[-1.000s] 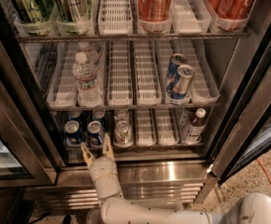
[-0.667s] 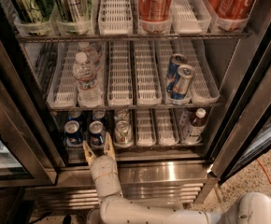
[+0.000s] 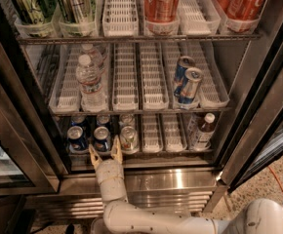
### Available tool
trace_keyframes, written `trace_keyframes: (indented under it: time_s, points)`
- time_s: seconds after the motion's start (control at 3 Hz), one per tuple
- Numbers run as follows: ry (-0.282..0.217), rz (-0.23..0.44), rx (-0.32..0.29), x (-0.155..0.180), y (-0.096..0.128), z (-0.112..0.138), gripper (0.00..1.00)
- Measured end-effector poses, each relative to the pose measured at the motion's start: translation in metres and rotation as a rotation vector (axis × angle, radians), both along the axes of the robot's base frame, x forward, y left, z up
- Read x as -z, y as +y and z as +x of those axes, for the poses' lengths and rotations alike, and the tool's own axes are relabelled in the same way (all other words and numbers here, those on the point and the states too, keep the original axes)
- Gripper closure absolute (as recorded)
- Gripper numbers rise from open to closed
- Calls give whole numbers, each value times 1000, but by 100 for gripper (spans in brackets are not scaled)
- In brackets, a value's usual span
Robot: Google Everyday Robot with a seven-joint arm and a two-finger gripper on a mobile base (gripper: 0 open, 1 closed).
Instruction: Pick pepsi can from bottom shelf of fridge
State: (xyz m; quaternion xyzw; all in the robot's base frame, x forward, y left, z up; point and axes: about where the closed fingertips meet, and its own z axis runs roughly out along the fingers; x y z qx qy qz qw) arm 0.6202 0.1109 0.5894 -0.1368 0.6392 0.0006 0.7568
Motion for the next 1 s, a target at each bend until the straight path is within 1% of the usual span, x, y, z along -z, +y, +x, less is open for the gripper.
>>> trace_keyframes:
  time_s: [0.33,0.67,1.0]
  points:
    - [1,0,4,-2,1,6,27]
    - [17,35,0,-3,1,13,27]
    - [40,85,-14,-5,3,21,28]
